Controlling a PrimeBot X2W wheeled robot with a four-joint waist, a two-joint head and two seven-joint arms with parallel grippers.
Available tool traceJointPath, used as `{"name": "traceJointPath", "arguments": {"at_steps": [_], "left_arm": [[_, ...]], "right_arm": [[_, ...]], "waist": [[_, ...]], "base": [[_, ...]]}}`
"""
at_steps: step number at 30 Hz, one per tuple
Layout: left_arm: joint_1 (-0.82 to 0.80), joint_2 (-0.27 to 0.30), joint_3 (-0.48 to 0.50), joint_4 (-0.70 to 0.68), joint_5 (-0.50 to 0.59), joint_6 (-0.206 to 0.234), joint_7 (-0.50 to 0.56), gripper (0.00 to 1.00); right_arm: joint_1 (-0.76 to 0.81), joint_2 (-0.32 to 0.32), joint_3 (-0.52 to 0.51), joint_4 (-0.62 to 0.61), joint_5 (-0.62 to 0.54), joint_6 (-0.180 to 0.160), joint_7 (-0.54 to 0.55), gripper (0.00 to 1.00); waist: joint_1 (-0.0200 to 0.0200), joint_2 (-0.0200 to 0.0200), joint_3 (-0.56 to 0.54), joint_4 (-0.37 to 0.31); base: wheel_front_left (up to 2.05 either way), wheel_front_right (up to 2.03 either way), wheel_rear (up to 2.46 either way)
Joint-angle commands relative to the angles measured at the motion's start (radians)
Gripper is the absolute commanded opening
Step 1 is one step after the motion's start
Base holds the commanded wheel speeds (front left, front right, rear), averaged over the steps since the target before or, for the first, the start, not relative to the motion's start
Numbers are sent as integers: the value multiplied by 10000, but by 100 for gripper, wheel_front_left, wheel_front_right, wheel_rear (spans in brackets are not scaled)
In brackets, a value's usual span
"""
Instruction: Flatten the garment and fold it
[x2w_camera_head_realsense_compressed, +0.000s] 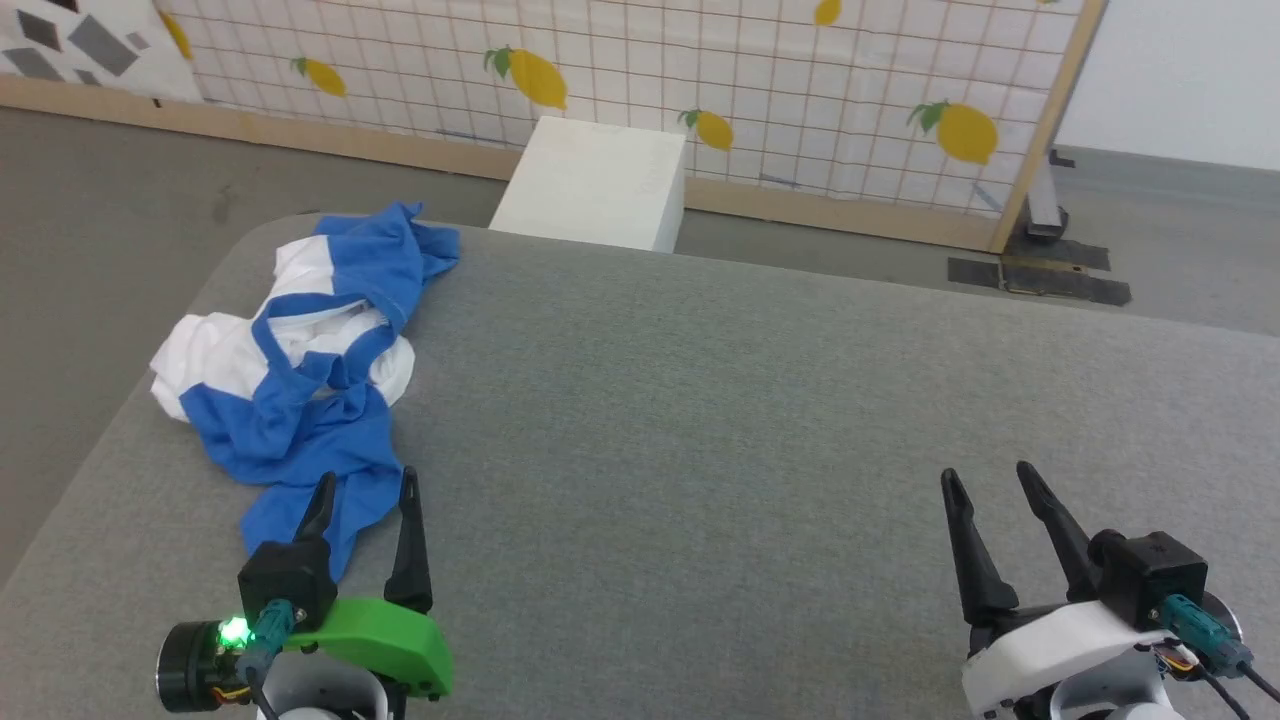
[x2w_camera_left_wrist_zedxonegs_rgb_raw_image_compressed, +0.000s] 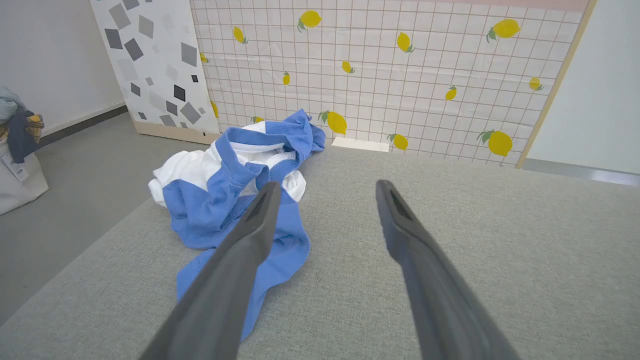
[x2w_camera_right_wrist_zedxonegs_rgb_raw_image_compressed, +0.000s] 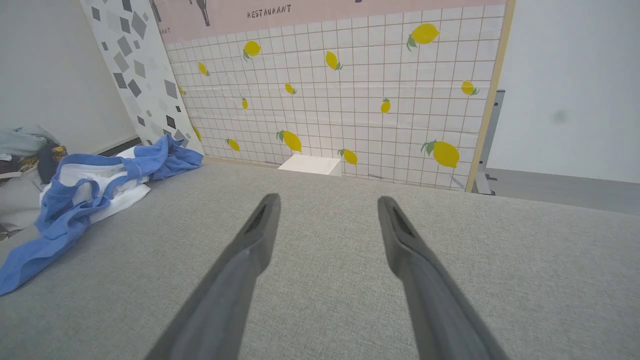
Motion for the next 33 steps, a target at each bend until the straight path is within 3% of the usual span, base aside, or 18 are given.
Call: {"name": "traceJointPath", "arguments": {"at_steps": [1,33], "left_arm": [[169,-19,8,8,-58,42,-118,100],[499,-34,84,127,-483,281,-782,100]], "right_arm": [[156,1,43,58,148,-6,-129,100],[458,2,288,507,824,-10,-797,100]], "waist": [[0,0,-28,201],[0,0,-75,1677]], "base": [[0,0,0],[0,0,0]]}}
